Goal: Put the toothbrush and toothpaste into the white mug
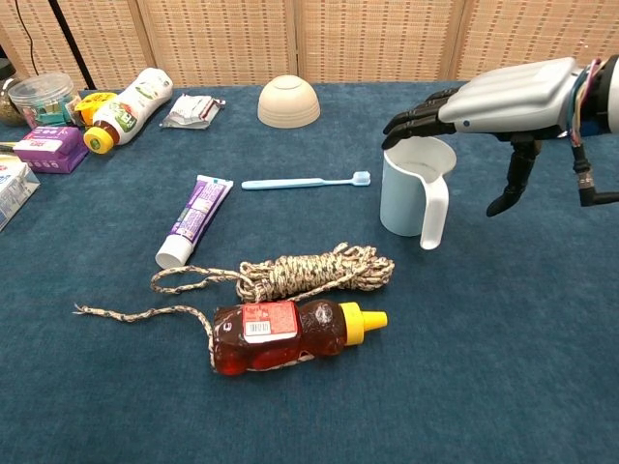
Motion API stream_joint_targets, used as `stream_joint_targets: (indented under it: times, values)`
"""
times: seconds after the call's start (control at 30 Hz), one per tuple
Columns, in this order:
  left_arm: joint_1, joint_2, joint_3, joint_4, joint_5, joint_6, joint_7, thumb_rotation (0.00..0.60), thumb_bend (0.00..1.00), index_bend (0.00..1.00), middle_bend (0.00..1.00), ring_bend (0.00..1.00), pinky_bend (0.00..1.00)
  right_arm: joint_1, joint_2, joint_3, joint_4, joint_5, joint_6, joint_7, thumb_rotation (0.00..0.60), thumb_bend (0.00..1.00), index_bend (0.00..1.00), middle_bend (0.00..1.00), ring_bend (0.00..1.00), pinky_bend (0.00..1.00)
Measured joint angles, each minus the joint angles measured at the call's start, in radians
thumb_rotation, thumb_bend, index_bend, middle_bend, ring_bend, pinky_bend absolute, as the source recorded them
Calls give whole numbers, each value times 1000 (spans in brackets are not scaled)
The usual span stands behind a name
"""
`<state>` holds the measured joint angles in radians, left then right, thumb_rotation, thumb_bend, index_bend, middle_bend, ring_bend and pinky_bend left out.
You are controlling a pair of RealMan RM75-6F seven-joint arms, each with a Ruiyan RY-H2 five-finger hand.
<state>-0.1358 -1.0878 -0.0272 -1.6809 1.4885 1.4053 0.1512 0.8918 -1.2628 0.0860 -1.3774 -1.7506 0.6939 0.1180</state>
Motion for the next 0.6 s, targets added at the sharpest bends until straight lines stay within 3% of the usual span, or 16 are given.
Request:
stream_joint_targets:
  times: [0.37, 0.47, 0.53, 0.6]
  values:
    - [-4, -4, -3, 0, -12, -7, 7, 600, 92, 0, 0, 0, 0, 52, -41, -7, 53, 26, -3, 11, 600, 0, 6, 0, 0, 17]
    - [-5, -4, -4, -1, -17, -8, 8, 600, 92, 0, 0, 0, 0, 58, -56, -17, 66, 23, 7, 17, 600, 0, 109, 17, 0, 103]
    - [-6, -4, -4, -1, -18, -10, 8, 600, 93, 0, 0, 0, 0, 63, -69, -25, 79, 17, 17, 30, 600, 9, 209, 80, 8, 173]
    - [-7, -4, -3, -1, -18, -11, 9, 600, 92, 0, 0, 0, 0, 67, -83, -33, 95, 10, 32, 40, 600, 89, 317, 184, 63, 251]
